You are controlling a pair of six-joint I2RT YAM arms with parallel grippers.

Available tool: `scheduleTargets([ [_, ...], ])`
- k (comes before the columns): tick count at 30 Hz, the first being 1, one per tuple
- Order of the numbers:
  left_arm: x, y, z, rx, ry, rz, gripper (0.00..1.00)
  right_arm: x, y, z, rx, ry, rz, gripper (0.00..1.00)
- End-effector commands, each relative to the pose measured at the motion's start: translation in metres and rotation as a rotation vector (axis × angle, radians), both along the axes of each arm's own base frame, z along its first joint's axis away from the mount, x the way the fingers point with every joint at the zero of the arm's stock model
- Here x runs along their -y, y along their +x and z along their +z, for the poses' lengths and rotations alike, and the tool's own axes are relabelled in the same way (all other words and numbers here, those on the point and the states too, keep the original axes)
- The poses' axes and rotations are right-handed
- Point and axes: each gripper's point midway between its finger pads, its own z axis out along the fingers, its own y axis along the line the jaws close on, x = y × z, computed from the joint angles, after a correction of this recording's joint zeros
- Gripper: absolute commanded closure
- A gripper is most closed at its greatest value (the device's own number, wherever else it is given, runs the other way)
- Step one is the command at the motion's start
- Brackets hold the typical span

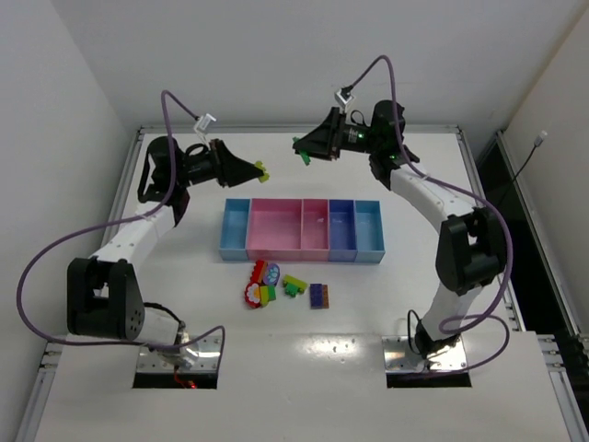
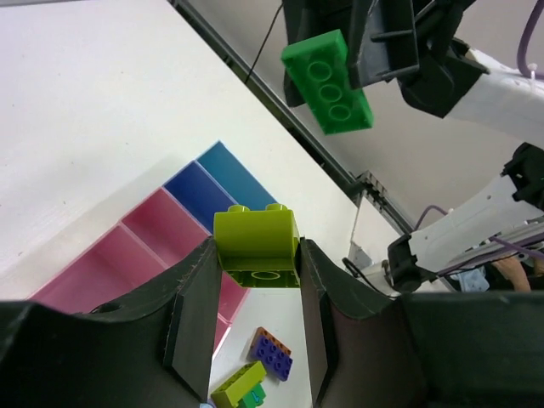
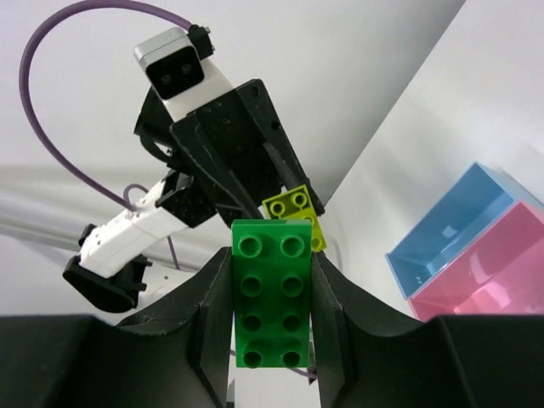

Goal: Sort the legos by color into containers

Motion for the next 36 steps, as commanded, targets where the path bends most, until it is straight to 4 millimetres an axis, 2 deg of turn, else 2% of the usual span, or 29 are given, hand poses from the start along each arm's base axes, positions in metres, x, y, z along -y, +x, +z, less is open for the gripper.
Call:
scheduleTargets([
  [1,-0.008,-0.003,0.020,0.119,0.020,0.015,1.00,0.018,-0.012,0.024,0.077,0.014,-0.016,1.00],
  [2,-0.012,-0.004,0.026,0.142,0.031,0.033,1.00,0.024,-0.011,0.021,0.081,0.005,-0.029,1.00],
  [3,-0.014,-0.005,0.015,0.125,0.070,0.042,1.00,0.030,-0.011,0.014,0.056,-0.016,-0.042,1.00],
  [5,-0.021,-0.003,0.016,0.141,0.126,0.102,1.00,0.050,-0.012,-0.001,0.082,-0.076,-0.090,1.00],
  [6,-0.026,-0.005,-0.001,0.108,0.186,0.118,1.00,0.060,-0.014,-0.022,0.010,-0.128,-0.119,1.00],
  [7,-0.033,0.001,-0.003,0.104,0.221,0.176,1.00,0.075,-0.014,-0.025,0.076,-0.182,-0.153,1.00],
  [8,-0.038,-0.003,-0.015,0.052,0.257,0.199,1.00,0.083,-0.016,-0.032,0.090,-0.229,-0.171,1.00],
  [9,-0.044,-0.001,-0.022,0.057,0.303,0.229,1.00,0.091,-0.025,-0.056,0.018,-0.325,-0.190,1.00],
  [10,-0.054,0.005,-0.024,0.049,0.345,0.302,1.00,0.105,-0.026,-0.060,0.131,-0.424,-0.208,1.00],
  [11,-0.061,0.007,-0.033,0.024,0.380,0.338,1.00,0.114,-0.029,-0.070,0.138,-0.495,-0.221,1.00],
  [12,-0.068,0.005,-0.046,-0.031,0.418,0.367,1.00,0.125,-0.036,-0.089,0.102,-0.607,-0.249,1.00],
  [13,-0.078,0.010,-0.053,-0.040,0.465,0.417,1.00,0.135,-0.035,-0.096,0.146,-0.678,-0.257,1.00],
  [15,-0.090,0.009,-0.067,-0.092,0.524,0.470,1.00,0.149,-0.046,-0.119,0.091,-0.775,-0.263,1.00],
  [16,-0.093,0.009,-0.070,-0.096,0.552,0.492,1.00,0.155,-0.048,-0.122,0.075,-0.789,-0.277,1.00],
  [17,-0.105,0.014,-0.079,-0.117,0.601,0.550,1.00,0.160,-0.050,-0.129,0.076,-0.820,-0.274,1.00],
  [19,-0.108,0.012,-0.086,-0.137,0.644,0.581,1.00,0.167,-0.056,-0.140,0.046,-0.860,-0.288,1.00],
  [20,-0.116,0.013,-0.089,-0.149,0.670,0.620,1.00,0.173,-0.058,-0.150,0.036,-0.892,-0.309,1.00],
  [22,-0.118,0.012,-0.102,-0.186,0.692,0.617,1.00,0.178,-0.059,-0.160,0.012,-0.915,-0.328,1.00],
  [23,-0.116,0.015,-0.101,-0.183,0.700,0.620,1.00,0.180,-0.062,-0.170,-0.024,-0.926,-0.329,1.00],
  [26,-0.118,0.018,-0.111,-0.204,0.728,0.612,1.00,0.178,-0.057,-0.174,-0.022,-0.919,-0.338,1.00],
  [27,-0.114,0.020,-0.109,-0.197,0.727,0.603,1.00,0.178,-0.057,-0.182,-0.051,-0.923,-0.331,1.00],
  [29,-0.114,0.021,-0.120,-0.223,0.763,0.578,1.00,0.181,-0.053,-0.188,-0.060,-0.944,-0.342,1.00],
  [30,-0.112,0.025,-0.117,-0.217,0.755,0.572,1.00,0.183,-0.052,-0.195,-0.077,-0.957,-0.339,1.00],
  [31,-0.111,0.024,-0.122,-0.234,0.758,0.557,1.00,0.184,-0.049,-0.192,-0.069,-0.962,-0.351,1.00],
  [35,-0.100,0.027,-0.118,-0.220,0.749,0.528,1.00,0.186,-0.042,-0.197,-0.072,-0.981,-0.365,1.00],
  [36,-0.095,0.027,-0.122,-0.219,0.757,0.502,1.00,0.186,-0.042,-0.200,-0.080,-0.984,-0.360,1.00],
])
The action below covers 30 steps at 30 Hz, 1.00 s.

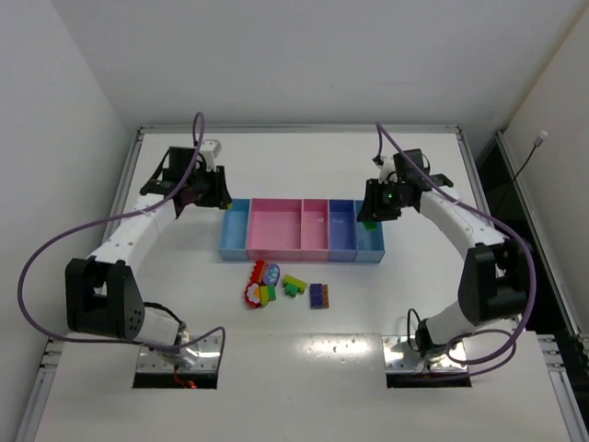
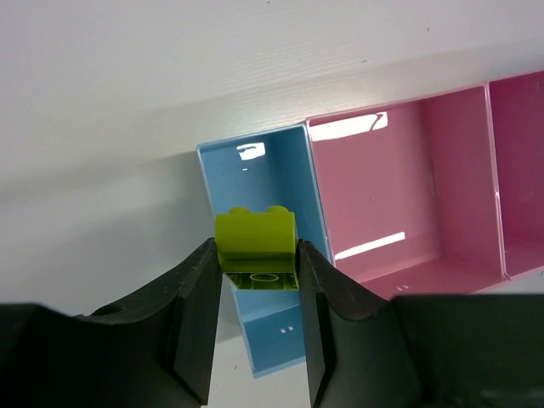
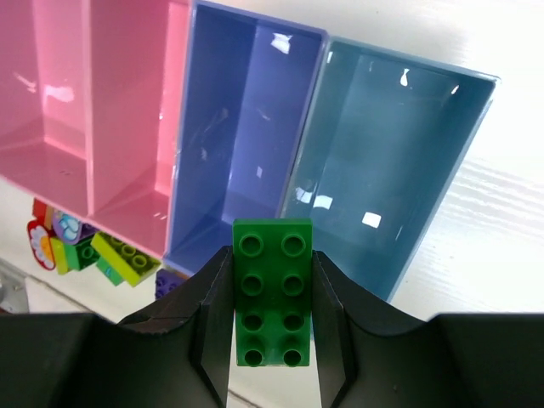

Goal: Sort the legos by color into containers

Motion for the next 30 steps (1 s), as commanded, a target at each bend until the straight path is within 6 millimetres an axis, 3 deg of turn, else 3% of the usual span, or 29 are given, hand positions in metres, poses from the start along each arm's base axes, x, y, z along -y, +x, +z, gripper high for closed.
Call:
scheduleTargets([
  [1,0.012,0.007,0.015,0.039,0.000,-0.051,1.00,0.005,0.021,0.010,0.080,-0.030,-0.020,1.00],
  [9,0.021,0.013,0.012,0.026,-0.014,-0.076,1.00,0.011,0.025,0.000,0.079,-0.065,-0.029,0.98],
  [12,0.021,0.013,0.012,0.026,-0.014,-0.076,1.00,0.014,0.020,-0.010,0.057,-0.085,-0.027,0.85],
  [18,0.027,0.016,0.013,0.025,-0.021,-0.093,1.00,0.017,0.020,-0.016,0.046,-0.087,-0.036,0.72],
  [19,0.027,0.016,0.013,0.025,-0.021,-0.093,1.00,0.017,0.020,-0.016,0.046,-0.087,-0.036,0.61],
  [23,0.027,0.016,0.013,0.025,-0.021,-0.093,1.00,0.019,0.023,-0.017,0.047,-0.096,-0.041,0.35],
  [30,0.026,0.014,0.009,0.015,-0.020,-0.093,1.00,0.015,0.025,-0.016,0.048,-0.083,-0.023,0.27],
])
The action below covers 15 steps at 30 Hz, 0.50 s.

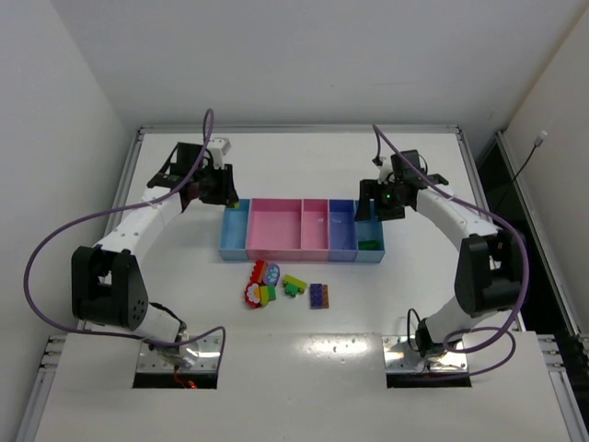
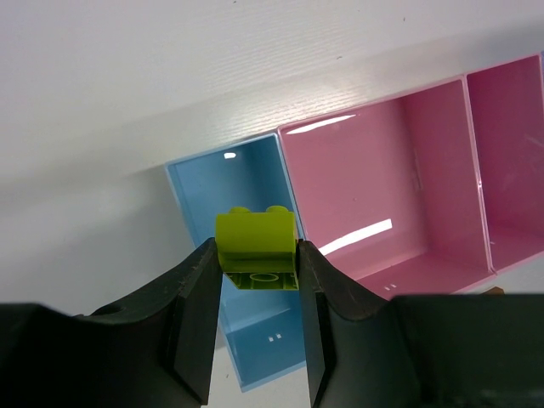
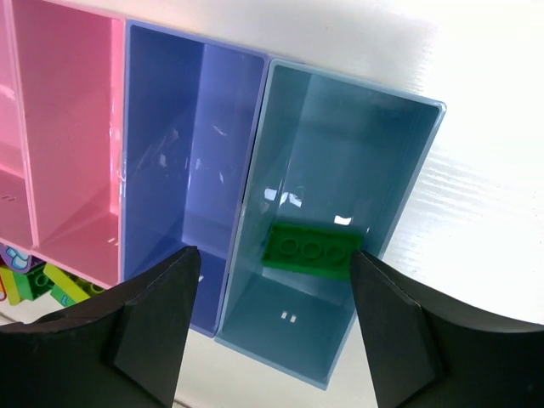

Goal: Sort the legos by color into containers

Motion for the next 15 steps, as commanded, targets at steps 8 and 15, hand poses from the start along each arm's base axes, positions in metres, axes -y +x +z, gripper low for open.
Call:
scheduleTargets([
  [8,0.005,-0.001,0.002,0.013,-0.008,-0.017,0.88,-0.008,0.010,0.024,0.091,0.035,0.041,0.24],
  [15,0.009,-0.001,-0.005,-0.002,0.001,-0.034,0.53,-0.006,0.008,0.027,0.108,0.025,0.043,0.24],
])
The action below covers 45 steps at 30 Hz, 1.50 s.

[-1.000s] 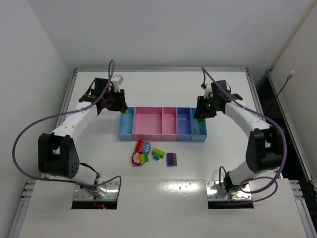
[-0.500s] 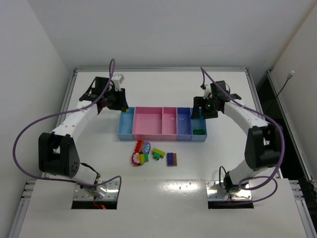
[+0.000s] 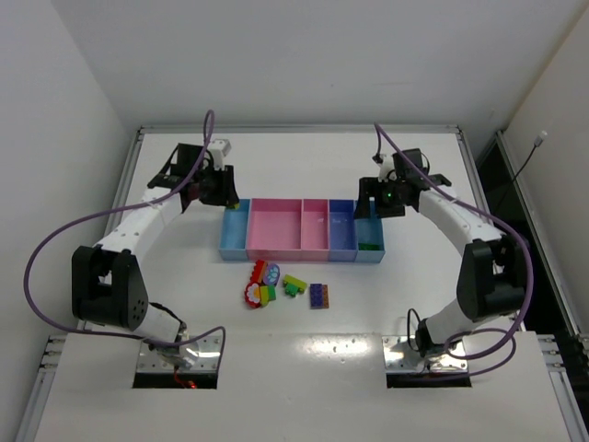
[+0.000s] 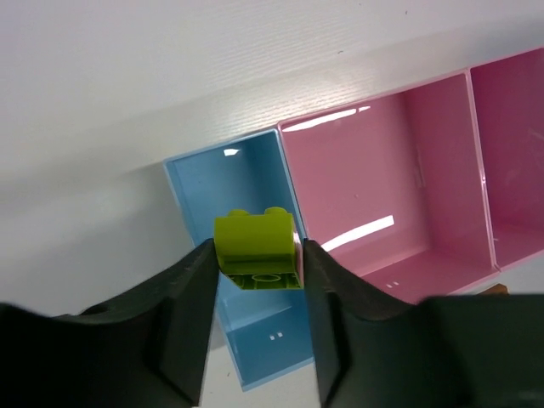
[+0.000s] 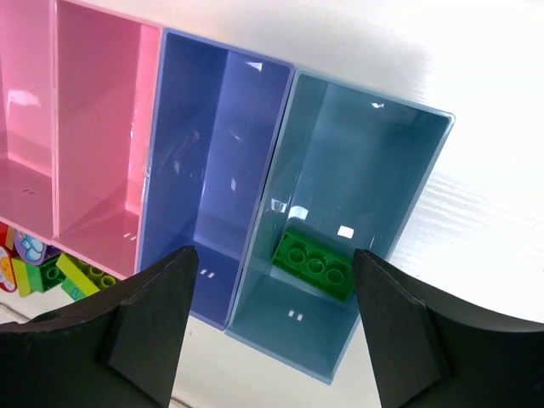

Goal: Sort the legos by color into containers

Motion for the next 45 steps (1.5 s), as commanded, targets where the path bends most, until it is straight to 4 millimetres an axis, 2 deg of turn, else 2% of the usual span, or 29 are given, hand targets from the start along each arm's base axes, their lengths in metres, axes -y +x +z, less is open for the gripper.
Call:
scheduleTargets([
  [1,0.011,0.000,-0.005,-0.007,-0.009,-0.039,0.48,-0.002,0.007,0.018,0.082,0.001,0.023,0.24],
  [4,0.010,-0.001,-0.010,-0.026,-0.006,-0.039,0.40,-0.002,0.007,0.018,0.082,0.001,0.023,0.24],
  [7,0.011,-0.006,-0.018,-0.055,-0.009,-0.046,0.39,-0.001,0.007,0.021,0.095,-0.003,0.031,0.24],
  [10,0.014,-0.014,-0.017,-0.056,-0.028,-0.064,0.39,-0.005,0.004,0.026,0.115,0.010,0.070,0.24],
  [11,0.014,-0.014,-0.011,-0.041,-0.031,-0.064,0.39,-0.006,0.003,0.027,0.120,0.012,0.089,0.24],
  [12,0.016,-0.014,0.003,0.014,-0.046,-0.072,0.39,-0.007,0.000,0.032,0.134,0.014,0.113,0.24],
  [13,0.019,-0.019,0.007,0.030,-0.070,-0.078,0.39,-0.017,-0.005,0.040,0.155,0.049,0.172,0.25],
  [14,0.018,-0.020,0.017,0.069,-0.092,-0.071,0.39,-0.019,-0.014,0.044,0.189,0.053,0.233,0.25],
  [15,0.016,-0.013,0.035,0.158,-0.117,-0.052,0.38,-0.026,-0.017,0.052,0.236,0.065,0.280,0.27],
  [16,0.016,-0.024,0.051,0.215,-0.160,-0.028,0.38,-0.038,-0.031,0.053,0.249,0.113,0.353,0.27],
  [17,0.018,-0.023,0.066,0.280,-0.189,-0.031,0.36,-0.043,-0.041,0.064,0.311,0.112,0.438,0.27],
  [19,0.019,-0.027,0.077,0.304,-0.207,-0.034,0.36,-0.057,-0.062,0.065,0.302,0.145,0.557,0.27],
  [20,0.020,-0.025,0.079,0.289,-0.205,-0.033,0.35,-0.067,-0.071,0.072,0.334,0.132,0.663,0.29],
  [21,0.016,-0.028,0.071,0.234,-0.196,-0.002,0.35,-0.072,-0.091,0.067,0.258,0.164,0.724,0.29],
  [22,0.015,-0.027,0.074,0.232,-0.196,0.012,0.35,-0.077,-0.099,0.067,0.247,0.176,0.775,0.29],
  [24,0.004,-0.023,0.074,0.231,-0.198,0.056,0.35,-0.094,-0.128,0.067,0.288,0.153,0.972,0.29],
  [25,0.003,-0.022,0.074,0.233,-0.192,0.064,0.35,-0.094,-0.146,0.060,0.265,0.125,1.042,0.29],
  [26,0.002,-0.022,0.073,0.241,-0.177,0.051,0.35,-0.099,-0.160,0.064,0.303,0.101,1.128,0.29],
  [27,0.001,-0.022,0.073,0.245,-0.169,0.045,0.35,-0.106,-0.179,0.057,0.345,0.054,1.283,0.30],
  [29,-0.004,-0.018,0.073,0.251,-0.153,0.056,0.35,-0.104,-0.202,0.045,0.373,0.010,1.437,0.32],
  [30,-0.004,-0.017,0.077,0.258,-0.143,0.048,0.35,-0.106,-0.209,0.044,0.471,-0.034,1.585,0.34],
  [31,-0.004,-0.017,0.070,0.234,-0.140,0.049,0.35,-0.100,-0.218,0.035,0.468,-0.054,1.667,0.34],
  [32,-0.004,-0.016,0.065,0.222,-0.138,0.050,0.35,-0.100,-0.221,0.036,0.512,-0.075,1.735,0.34],
  [33,-0.006,-0.014,0.070,0.237,-0.127,0.051,0.35,-0.099,-0.224,0.031,0.594,-0.107,1.879,0.34],
  [36,-0.011,-0.007,0.072,0.245,-0.114,0.063,0.35,-0.094,-0.227,0.016,0.684,-0.173,2.093,0.34],
  [38,-0.016,-0.004,0.073,0.244,-0.105,0.072,0.35,-0.104,-0.210,0.009,0.800,-0.263,2.135,0.34],
  [39,-0.015,0.002,0.081,0.259,-0.107,0.072,0.35,-0.105,-0.210,0.001,0.818,-0.268,2.160,0.34],
  [40,-0.019,0.004,0.078,0.246,-0.104,0.083,0.35,-0.110,-0.205,0.001,0.882,-0.285,2.202,0.34],
  [45,-0.037,0.014,0.074,0.211,-0.103,0.115,0.35,-0.136,-0.206,0.000,0.882,-0.177,2.360,0.35],
])
